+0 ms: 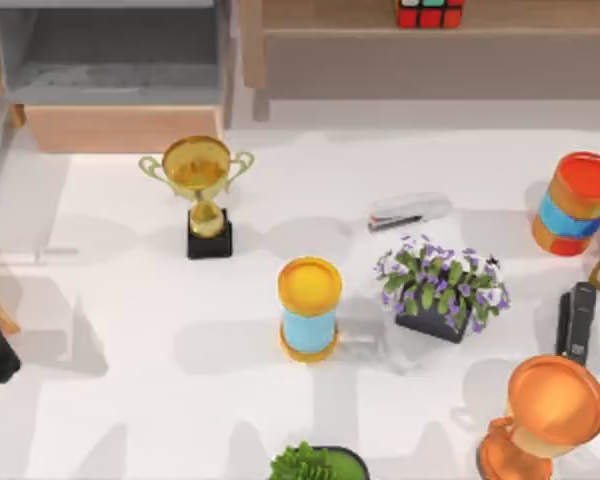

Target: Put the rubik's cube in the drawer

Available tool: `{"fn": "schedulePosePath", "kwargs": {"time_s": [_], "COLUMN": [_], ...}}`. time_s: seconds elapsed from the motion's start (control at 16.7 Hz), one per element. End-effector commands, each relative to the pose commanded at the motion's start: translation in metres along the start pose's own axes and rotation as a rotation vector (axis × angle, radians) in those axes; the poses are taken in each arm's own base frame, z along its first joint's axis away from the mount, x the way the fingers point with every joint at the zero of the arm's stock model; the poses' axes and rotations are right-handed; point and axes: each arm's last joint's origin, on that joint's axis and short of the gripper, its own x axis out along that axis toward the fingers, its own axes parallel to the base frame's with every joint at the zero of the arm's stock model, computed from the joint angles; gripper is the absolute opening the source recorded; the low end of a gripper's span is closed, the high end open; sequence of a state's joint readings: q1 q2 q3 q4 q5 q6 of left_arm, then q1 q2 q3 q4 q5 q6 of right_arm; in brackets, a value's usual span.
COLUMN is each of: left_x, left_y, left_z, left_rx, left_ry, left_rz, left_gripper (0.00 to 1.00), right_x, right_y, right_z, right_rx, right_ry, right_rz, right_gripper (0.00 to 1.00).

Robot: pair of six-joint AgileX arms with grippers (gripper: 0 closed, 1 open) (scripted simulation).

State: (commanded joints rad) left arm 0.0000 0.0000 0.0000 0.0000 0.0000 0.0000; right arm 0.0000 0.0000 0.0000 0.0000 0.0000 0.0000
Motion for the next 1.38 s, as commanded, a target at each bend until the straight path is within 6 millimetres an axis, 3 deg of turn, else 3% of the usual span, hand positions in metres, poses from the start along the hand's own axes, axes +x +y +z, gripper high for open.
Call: {"fn": "schedulePosePath", "kwargs": {"time_s": [0.18, 0.36, 0.6, 0.78, 0.96, 1.08, 1.2, 1.38], "left_x": [0.0, 0.002, 0.018, 0.057, 0.12, 0.168, 0.212, 0.258], "left_y": [0.0, -0.004, -0.016, -0.038, -0.083, -0.127, -0.18, -0.264], "left_z": [0.003, 0.028, 0.094, 0.153, 0.194, 0.202, 0.192, 0.146], "left_rx": [0.0, 0.001, -0.004, -0.018, -0.036, -0.047, -0.053, -0.054], "left_ry": [-0.003, -0.028, -0.089, -0.127, -0.143, -0.14, -0.129, -0.099], "left_rz": [-0.002, -0.011, -0.018, -0.017, -0.013, -0.006, 0.002, 0.009], "left_gripper": [1.0, 1.0, 1.0, 1.0, 1.0, 1.0, 1.0, 1.0], "right_x": [0.0, 0.0, 0.0, 0.0, 0.0, 0.0, 0.0, 0.0], "right_y": [0.0, 0.0, 0.0, 0.0, 0.0, 0.0, 0.0, 0.0], "right_z": [0.0, 0.0, 0.0, 0.0, 0.0, 0.0, 0.0, 0.0], "right_rx": [0.0, 0.0, 0.0, 0.0, 0.0, 0.0, 0.0, 0.0], "right_ry": [0.0, 0.0, 0.0, 0.0, 0.0, 0.0, 0.0, 0.0], "right_rz": [0.0, 0.0, 0.0, 0.0, 0.0, 0.0, 0.0, 0.0], "right_gripper": [1.0, 1.0, 1.0, 1.0, 1.0, 1.0, 1.0, 1.0]}}
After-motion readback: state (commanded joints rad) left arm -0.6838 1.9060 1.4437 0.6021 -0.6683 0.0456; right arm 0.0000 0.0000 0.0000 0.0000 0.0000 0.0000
